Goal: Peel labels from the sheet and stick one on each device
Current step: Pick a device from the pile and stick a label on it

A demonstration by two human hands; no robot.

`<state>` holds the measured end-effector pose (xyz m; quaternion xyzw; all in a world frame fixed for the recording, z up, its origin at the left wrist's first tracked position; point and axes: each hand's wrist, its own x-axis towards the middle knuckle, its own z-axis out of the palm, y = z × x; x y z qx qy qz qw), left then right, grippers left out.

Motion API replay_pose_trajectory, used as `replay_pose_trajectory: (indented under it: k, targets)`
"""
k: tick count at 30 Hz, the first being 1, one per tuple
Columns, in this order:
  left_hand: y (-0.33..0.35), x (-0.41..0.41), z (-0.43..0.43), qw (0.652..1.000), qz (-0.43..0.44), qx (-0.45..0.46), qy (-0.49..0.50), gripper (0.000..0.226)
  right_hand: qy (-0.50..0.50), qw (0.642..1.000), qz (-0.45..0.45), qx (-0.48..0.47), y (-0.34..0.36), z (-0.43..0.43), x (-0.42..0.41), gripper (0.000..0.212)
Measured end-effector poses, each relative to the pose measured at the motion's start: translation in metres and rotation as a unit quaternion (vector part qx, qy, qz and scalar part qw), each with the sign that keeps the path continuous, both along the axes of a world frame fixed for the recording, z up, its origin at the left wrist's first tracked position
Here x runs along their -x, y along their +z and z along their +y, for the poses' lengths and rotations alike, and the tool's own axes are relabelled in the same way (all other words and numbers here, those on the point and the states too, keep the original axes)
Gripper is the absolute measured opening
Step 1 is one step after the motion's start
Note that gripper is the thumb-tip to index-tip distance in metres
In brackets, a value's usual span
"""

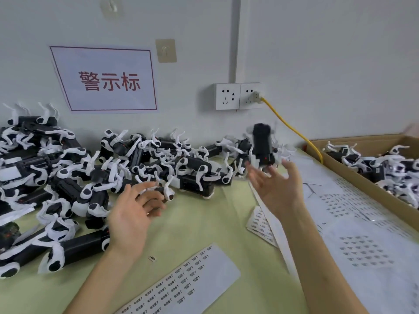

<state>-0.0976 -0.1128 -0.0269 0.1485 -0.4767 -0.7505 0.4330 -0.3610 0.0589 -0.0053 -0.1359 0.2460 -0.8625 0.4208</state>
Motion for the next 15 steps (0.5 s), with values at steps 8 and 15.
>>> replay_pose_trajectory:
  k: [8, 15]
  targets:
    - [-0.014, 0.012, -0.001, 0.844, -0.325, 0.356, 0.234, 0.027, -0.222, 0.969, -0.087, -0.060, -0.026, 0.023, 0.034, 0.046]
    - [-0.025, 0.011, -0.004, 0.659, -0.519, 0.479, 0.257, 0.073, -0.177, 0.966, 0.062, -0.179, -0.022, -0.008, 0.009, 0.020]
